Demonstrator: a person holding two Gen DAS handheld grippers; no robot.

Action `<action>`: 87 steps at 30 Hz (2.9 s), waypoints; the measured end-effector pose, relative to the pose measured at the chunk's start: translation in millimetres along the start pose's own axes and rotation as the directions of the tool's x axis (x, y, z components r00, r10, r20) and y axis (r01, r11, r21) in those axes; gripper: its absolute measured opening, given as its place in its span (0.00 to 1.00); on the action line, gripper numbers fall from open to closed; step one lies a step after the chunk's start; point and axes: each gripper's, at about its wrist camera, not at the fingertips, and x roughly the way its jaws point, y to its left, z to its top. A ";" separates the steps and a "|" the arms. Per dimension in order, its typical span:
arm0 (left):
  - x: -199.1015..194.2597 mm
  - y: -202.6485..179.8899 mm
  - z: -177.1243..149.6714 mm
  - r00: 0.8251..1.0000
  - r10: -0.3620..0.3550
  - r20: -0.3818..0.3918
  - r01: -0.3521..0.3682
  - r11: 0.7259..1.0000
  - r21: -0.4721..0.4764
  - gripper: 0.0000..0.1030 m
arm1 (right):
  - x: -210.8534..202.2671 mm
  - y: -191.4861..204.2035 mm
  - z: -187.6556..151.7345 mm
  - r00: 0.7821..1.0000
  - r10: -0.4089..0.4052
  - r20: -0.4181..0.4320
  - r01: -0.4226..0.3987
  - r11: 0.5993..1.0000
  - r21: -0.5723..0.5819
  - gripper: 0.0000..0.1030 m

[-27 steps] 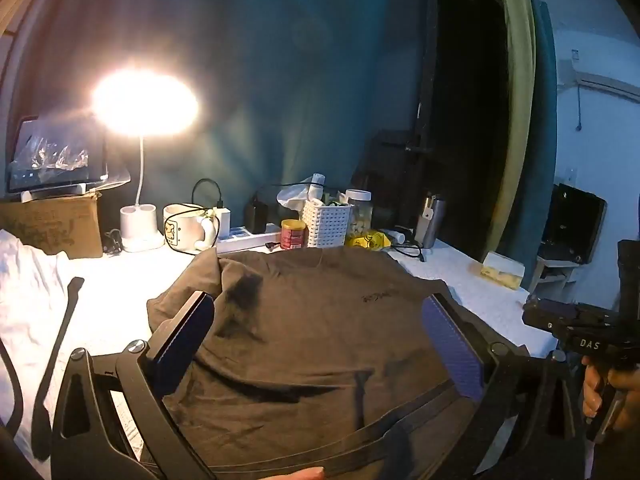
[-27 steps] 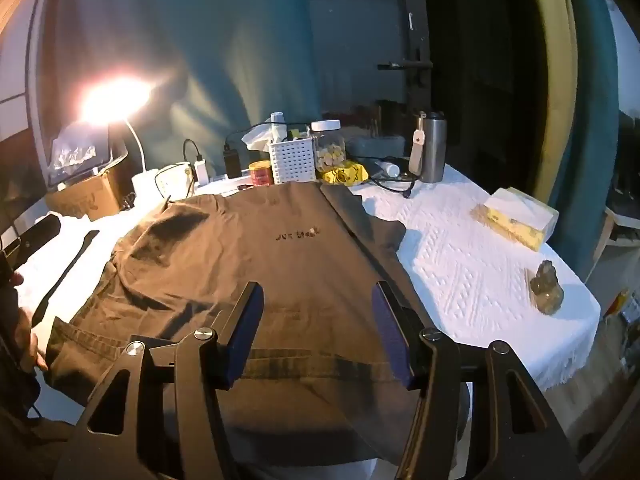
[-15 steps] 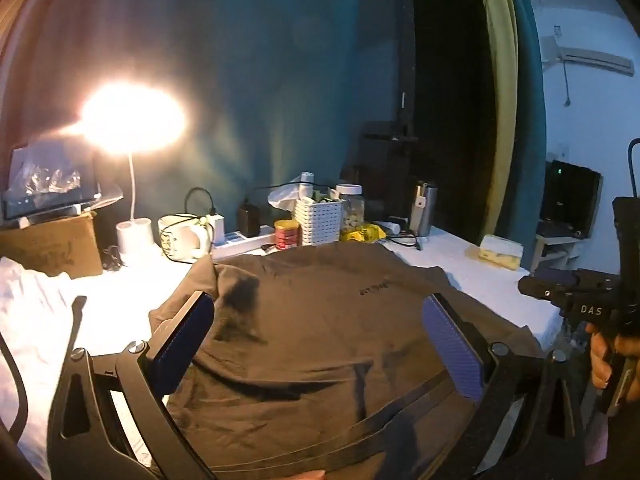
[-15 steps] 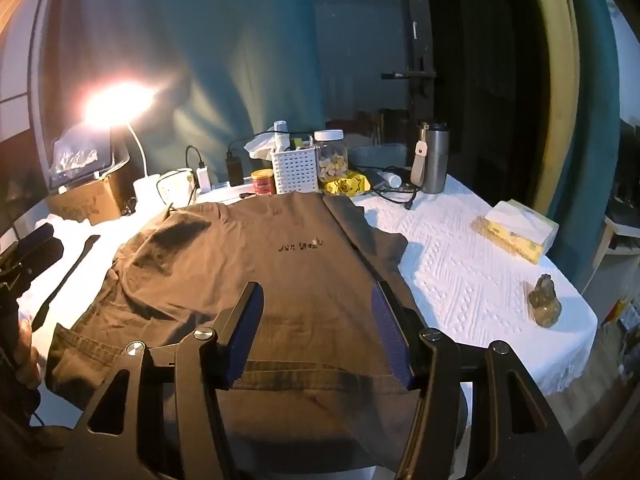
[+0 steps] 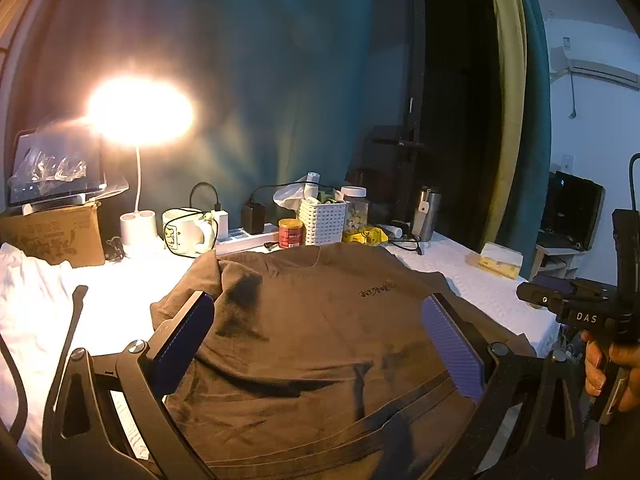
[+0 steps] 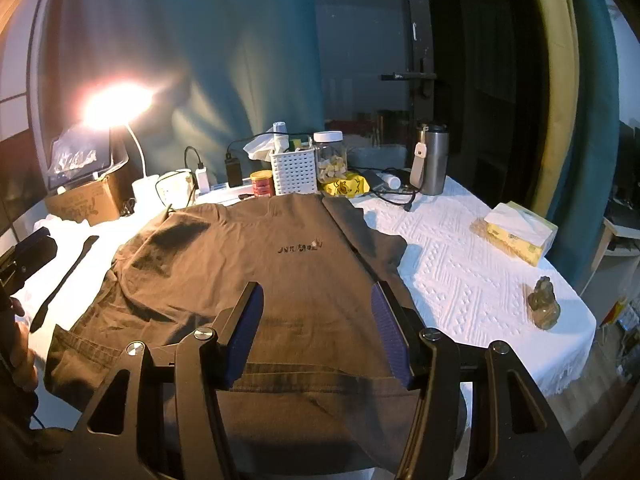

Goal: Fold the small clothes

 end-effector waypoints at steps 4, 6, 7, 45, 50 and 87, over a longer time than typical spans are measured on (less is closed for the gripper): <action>0.2 -0.7 -0.6 1.000 0.006 0.000 -0.006 1.000 -0.003 1.00 | -0.4 0.5 -0.9 1.000 -0.002 0.001 0.002 1.000 0.000 0.58; -0.3 -0.3 -0.6 1.000 0.014 0.004 -0.014 1.000 -0.008 1.00 | 0.0 0.9 -0.5 1.000 -0.002 0.002 0.002 1.000 -0.002 0.58; -0.4 -0.1 -0.4 1.000 0.015 0.005 -0.015 1.000 -0.010 1.00 | 0.8 0.3 0.7 1.000 -0.002 0.001 0.002 1.000 -0.002 0.58; -3.5 10.6 -1.4 1.000 0.025 0.013 -0.025 0.999 -0.029 1.00 | 2.2 1.7 2.4 1.000 -0.006 0.002 0.006 1.000 -0.006 0.58; -3.1 11.0 -1.2 1.000 0.025 0.013 -0.025 0.999 -0.030 1.00 | 2.4 1.7 2.3 1.000 -0.006 0.000 0.007 1.000 -0.006 0.58; 45.5 23.0 10.7 0.997 0.035 -0.062 -0.037 0.999 -0.036 1.00 | 50.8 -18.9 17.6 0.997 -0.037 -0.062 0.039 0.999 0.026 0.58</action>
